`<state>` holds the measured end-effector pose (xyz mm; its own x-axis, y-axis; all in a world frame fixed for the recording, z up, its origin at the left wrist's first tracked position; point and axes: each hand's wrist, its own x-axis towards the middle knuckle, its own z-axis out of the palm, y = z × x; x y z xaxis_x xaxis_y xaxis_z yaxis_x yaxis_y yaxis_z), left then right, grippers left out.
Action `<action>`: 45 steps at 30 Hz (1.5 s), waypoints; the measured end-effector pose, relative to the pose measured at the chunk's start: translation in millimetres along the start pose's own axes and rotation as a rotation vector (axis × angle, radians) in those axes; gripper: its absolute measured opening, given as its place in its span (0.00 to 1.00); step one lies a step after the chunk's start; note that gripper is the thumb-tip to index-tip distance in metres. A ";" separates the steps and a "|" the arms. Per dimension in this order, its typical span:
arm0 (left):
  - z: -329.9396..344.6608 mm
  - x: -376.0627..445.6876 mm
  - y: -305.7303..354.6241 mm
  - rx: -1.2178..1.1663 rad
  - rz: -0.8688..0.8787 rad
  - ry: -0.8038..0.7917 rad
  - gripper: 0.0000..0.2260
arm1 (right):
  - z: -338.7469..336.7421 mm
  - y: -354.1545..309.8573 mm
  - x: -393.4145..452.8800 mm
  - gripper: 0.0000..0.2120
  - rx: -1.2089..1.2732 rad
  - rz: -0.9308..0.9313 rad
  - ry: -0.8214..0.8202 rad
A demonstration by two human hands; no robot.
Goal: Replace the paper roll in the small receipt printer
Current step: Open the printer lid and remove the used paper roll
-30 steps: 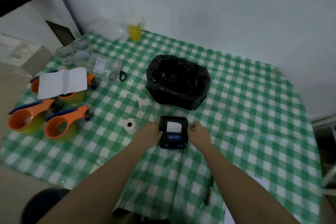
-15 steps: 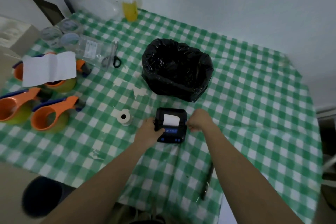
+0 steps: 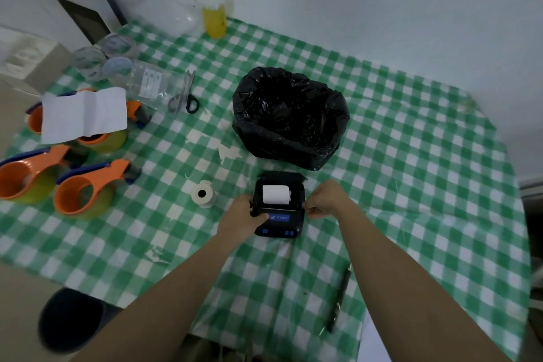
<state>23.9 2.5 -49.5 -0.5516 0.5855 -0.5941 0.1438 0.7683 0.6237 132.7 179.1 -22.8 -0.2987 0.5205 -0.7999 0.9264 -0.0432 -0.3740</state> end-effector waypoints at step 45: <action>-94.5 -1.1 59.9 0.003 0.278 0.306 0.12 | -15.3 -111.6 -60.8 0.06 0.598 -0.729 0.697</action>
<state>-44.5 23.5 36.5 -0.7100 0.6675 -0.2243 0.3240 0.5925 0.7376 51.0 165.3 74.7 -0.3523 0.9343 0.0550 0.2774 0.1604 -0.9473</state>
